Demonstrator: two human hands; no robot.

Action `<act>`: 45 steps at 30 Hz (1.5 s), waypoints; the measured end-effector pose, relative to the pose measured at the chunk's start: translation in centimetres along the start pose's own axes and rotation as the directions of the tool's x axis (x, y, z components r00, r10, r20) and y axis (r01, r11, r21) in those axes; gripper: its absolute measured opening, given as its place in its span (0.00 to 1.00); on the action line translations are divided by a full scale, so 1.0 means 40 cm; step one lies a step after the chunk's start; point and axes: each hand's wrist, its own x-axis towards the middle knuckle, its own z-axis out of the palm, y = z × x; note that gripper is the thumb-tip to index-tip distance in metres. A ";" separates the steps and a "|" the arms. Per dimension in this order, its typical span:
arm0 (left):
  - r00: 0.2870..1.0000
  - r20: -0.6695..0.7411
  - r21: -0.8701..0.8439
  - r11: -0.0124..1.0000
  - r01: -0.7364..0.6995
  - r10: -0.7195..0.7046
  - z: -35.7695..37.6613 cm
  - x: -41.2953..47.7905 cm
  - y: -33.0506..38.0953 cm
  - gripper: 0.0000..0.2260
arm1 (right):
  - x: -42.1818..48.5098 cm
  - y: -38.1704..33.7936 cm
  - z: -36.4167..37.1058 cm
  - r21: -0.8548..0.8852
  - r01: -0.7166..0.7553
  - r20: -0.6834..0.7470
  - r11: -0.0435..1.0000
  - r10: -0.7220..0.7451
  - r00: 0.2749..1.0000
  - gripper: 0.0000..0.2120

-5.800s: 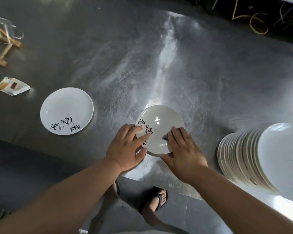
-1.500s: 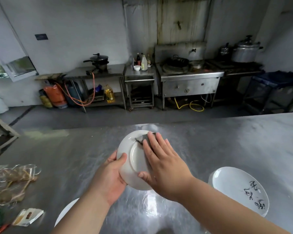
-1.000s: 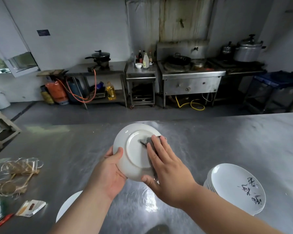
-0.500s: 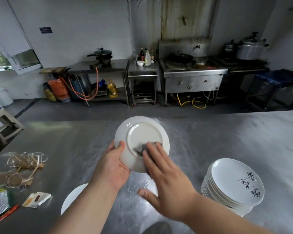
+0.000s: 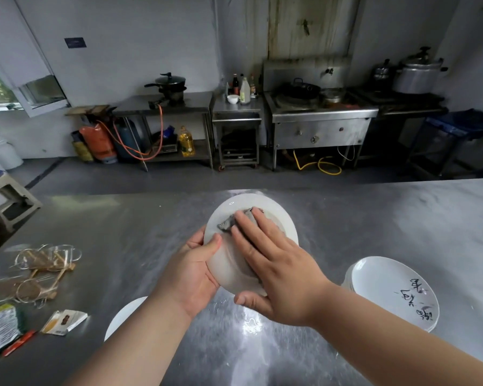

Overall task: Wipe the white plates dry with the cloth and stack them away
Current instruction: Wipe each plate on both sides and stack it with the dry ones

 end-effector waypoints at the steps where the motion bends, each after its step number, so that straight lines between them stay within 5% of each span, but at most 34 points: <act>1: 1.000 -0.007 -0.009 1.000 -0.006 0.006 -0.005 0.002 0.001 0.19 | -0.002 0.008 0.000 -0.017 -0.002 -0.004 1.000 0.002 1.000 0.47; 7: 1.000 0.006 0.023 1.000 -0.021 0.021 -0.013 0.012 0.020 0.18 | -0.019 0.047 -0.006 0.009 -0.165 -0.013 0.986 0.165 0.986 0.47; 12: 1.000 0.017 0.031 0.999 -0.008 0.008 -0.011 0.013 0.010 0.18 | 0.003 0.027 0.004 0.035 -0.017 -0.007 0.999 0.017 1.000 0.47; 19: 0.999 0.048 0.156 0.988 -0.009 0.001 -0.004 0.015 0.023 0.16 | 0.049 0.037 -0.008 0.158 -0.032 -0.076 0.987 0.045 0.996 0.42; 24: 0.995 0.096 0.130 0.991 -0.007 -0.006 0.007 0.010 0.014 0.15 | 0.106 0.036 -0.021 0.090 0.092 -0.176 0.992 -0.075 0.982 0.37; 29: 0.996 0.084 0.114 0.992 -0.047 0.037 -0.019 0.011 0.017 0.18 | 0.068 0.105 -0.007 0.231 -0.332 -0.145 0.915 0.370 0.918 0.39; 35: 0.991 0.131 0.104 0.994 -0.025 0.011 -0.013 0.010 -0.003 0.18 | 0.080 0.077 -0.010 0.102 0.006 -0.197 0.995 0.014 0.980 0.40; 41: 0.997 0.037 0.006 0.997 -0.072 0.072 -0.023 0.020 0.017 0.18 | 0.006 0.118 0.017 0.267 -0.270 -0.125 0.925 0.311 0.942 0.41; 45: 0.999 0.041 0.042 0.999 -0.022 0.020 -0.011 0.019 -0.006 0.19 | 0.043 0.115 0.000 0.263 -0.192 -0.160 0.946 0.239 0.958 0.42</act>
